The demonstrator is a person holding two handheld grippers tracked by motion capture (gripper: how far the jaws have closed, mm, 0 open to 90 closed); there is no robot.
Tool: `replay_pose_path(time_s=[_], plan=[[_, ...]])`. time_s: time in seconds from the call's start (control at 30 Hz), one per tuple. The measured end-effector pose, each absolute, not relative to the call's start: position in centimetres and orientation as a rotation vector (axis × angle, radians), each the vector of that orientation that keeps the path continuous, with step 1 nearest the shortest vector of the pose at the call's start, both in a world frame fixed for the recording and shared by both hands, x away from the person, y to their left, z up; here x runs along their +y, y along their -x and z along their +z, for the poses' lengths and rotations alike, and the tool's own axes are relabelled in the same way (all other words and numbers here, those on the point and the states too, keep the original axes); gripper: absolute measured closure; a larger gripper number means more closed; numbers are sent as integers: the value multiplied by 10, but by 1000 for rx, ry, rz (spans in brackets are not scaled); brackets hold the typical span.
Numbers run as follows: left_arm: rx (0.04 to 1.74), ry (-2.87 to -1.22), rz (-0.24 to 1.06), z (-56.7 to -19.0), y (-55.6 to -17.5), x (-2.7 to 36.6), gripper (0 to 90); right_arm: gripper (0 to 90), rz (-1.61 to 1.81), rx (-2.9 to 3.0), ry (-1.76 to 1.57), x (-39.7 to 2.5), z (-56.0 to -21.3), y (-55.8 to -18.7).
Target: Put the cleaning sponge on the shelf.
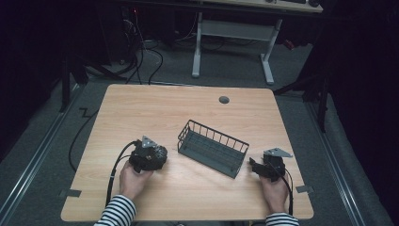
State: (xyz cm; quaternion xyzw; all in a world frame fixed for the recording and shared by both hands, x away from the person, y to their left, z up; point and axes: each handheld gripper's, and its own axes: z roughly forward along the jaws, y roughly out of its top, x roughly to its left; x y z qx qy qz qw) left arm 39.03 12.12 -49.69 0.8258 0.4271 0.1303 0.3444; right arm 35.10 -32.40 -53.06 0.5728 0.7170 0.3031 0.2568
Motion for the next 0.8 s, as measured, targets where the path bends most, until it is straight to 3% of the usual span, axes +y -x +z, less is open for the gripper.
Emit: replay_pose_path(time_s=[0.8], plan=[[1036, -2037, 235, -442, -377, 138, 408, 349, 825, 1950, -1554, -324, -531, -351]])
